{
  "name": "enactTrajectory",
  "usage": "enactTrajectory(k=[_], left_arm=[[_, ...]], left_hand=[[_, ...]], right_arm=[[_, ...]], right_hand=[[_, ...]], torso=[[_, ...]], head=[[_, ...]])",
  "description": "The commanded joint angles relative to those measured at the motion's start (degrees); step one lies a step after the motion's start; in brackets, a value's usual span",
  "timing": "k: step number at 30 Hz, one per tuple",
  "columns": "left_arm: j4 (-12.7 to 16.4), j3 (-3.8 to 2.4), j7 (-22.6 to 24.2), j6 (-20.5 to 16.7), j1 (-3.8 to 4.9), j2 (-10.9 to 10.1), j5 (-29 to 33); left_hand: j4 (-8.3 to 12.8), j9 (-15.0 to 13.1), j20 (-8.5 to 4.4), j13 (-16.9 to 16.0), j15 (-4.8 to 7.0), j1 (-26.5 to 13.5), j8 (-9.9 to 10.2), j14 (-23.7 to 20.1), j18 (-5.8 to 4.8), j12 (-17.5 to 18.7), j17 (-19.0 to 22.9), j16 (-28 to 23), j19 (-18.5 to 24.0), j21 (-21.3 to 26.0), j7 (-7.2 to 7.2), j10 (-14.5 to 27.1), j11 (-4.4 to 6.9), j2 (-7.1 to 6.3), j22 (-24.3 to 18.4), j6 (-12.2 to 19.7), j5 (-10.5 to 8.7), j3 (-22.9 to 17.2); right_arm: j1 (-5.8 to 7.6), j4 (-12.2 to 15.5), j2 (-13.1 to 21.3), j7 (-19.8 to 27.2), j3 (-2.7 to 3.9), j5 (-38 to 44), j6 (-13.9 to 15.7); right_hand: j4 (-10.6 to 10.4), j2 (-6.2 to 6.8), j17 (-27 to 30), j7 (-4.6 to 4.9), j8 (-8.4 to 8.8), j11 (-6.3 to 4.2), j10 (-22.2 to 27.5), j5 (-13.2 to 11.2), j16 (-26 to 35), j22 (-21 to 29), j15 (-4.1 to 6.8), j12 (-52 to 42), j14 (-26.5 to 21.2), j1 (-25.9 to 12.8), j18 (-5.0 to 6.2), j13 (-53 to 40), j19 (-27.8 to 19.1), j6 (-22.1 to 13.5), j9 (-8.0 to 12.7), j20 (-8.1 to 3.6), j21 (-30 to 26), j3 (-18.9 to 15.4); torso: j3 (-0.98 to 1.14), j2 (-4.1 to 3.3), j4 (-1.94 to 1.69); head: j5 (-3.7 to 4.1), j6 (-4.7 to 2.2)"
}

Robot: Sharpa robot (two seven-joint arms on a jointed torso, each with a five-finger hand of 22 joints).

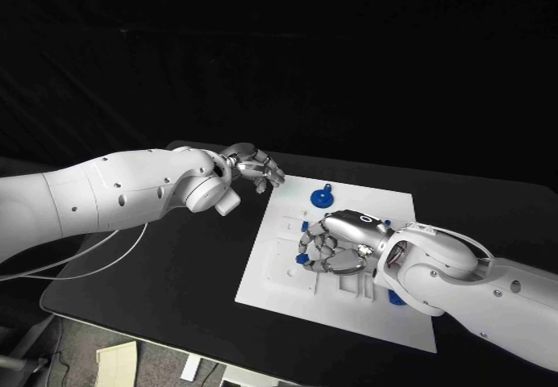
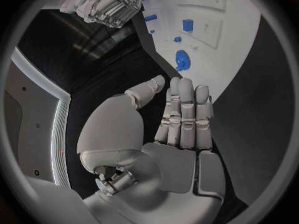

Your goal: Assemble the parts on the task board

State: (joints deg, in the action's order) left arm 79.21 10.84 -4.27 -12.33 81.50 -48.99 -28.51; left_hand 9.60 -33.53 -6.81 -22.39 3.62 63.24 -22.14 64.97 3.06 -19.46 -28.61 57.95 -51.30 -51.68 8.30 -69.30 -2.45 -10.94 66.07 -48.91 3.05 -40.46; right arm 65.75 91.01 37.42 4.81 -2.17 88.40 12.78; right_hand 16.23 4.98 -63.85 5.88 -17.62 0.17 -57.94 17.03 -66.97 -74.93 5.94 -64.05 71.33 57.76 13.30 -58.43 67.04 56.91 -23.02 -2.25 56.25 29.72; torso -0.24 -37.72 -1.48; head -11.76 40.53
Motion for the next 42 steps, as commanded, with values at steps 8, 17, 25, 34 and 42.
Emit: enactTrajectory(k=[8,17,25,34,42], left_arm=[[2.18,1.62,2.48,2.69,-0.06,-1.11,6.30],[4.25,2.53,0.71,6.29,-0.07,-1.02,6.35],[5.44,2.76,-2.59,12.67,-0.09,-0.94,3.66],[6.21,2.92,-2.75,14.22,-0.10,-0.31,5.23],[6.27,2.98,-2.75,14.87,-0.11,0.54,6.63]], left_hand=[[-2.30,1.63,-2.29,-0.80,-0.03,-4.15,-0.44,-0.03,0.54,1.16,-0.72,-0.65,0.15,0.56,-0.15,-0.78,0.03,0.53,0.46,-0.08,0.16,4.14],[-3.19,3.05,-2.51,-1.48,0.35,-6.04,0.17,0.27,0.57,1.52,-1.38,-0.64,0.06,0.71,-0.63,-2.20,0.49,1.69,0.75,-1.80,0.06,6.66],[-5.10,4.29,-3.50,-2.59,1.53,-12.30,1.41,2.34,1.12,0.67,-3.13,1.78,-1.42,-0.30,-1.20,-5.25,1.53,2.44,1.47,-2.24,-0.11,13.32],[-7.99,5.54,-4.20,-3.62,2.00,-16.43,2.99,2.46,1.58,0.53,-4.67,3.66,-1.93,-0.74,-1.42,-6.49,1.92,3.64,2.05,-1.77,-0.23,17.23],[-9.05,6.10,-4.26,-3.99,1.93,-16.41,3.82,2.19,1.80,0.71,-5.03,3.93,-1.72,-0.76,-1.25,-6.42,1.80,3.70,2.31,-1.03,-0.22,17.97]], right_arm=[[0.03,-4.08,-0.03,-2.39,1.36,1.13,3.39],[0.03,-4.41,0.17,-5.59,2.12,3.00,7.70],[0.03,-4.24,0.17,-5.85,3.18,3.02,7.90],[0.03,-4.17,-0.06,-5.83,3.64,2.87,7.86],[0.03,-4.03,-0.49,-5.75,3.90,2.65,7.92]], right_hand=[[0.13,0.25,0.10,0.38,-0.47,-0.26,-0.28,0.10,-0.34,-0.88,0.28,-0.14,0.32,-0.33,1.70,0.09,0.61,0.87,-0.14,-0.28,0.44,0.19],[-0.34,0.65,0.23,0.19,-0.71,-0.45,-0.81,-0.88,-0.51,-0.79,0.47,-0.10,0.80,-0.42,1.70,0.26,1.22,1.24,-0.28,-0.54,0.64,1.11],[-0.60,0.96,0.31,0.14,-0.75,-0.50,-0.99,-1.27,-0.52,-0.74,0.53,-0.05,0.96,-0.41,1.70,0.35,1.44,1.32,-0.32,-0.64,0.68,1.77],[-0.79,1.18,0.37,0.13,-0.75,-0.51,-1.07,-1.21,-0.51,-0.72,0.54,-0.01,1.03,-0.51,1.70,0.40,1.54,1.31,-0.33,-0.68,0.69,2.10],[-0.95,1.39,0.44,0.13,-0.74,-0.52,-1.13,-0.85,-0.48,-0.69,0.55,0.03,1.08,-0.59,1.70,0.45,1.63,1.29,-0.34,-0.72,0.69,2.44]], torso=[[0.17,-0.05,0.00],[0.10,-0.05,-0.04],[0.08,-0.05,-0.09],[0.04,-0.03,-0.14],[-0.01,-0.03,-0.14]], head=[[2.47,-3.55],[4.03,-4.57],[4.35,-4.83],[4.43,-4.96],[4.51,-4.83]])
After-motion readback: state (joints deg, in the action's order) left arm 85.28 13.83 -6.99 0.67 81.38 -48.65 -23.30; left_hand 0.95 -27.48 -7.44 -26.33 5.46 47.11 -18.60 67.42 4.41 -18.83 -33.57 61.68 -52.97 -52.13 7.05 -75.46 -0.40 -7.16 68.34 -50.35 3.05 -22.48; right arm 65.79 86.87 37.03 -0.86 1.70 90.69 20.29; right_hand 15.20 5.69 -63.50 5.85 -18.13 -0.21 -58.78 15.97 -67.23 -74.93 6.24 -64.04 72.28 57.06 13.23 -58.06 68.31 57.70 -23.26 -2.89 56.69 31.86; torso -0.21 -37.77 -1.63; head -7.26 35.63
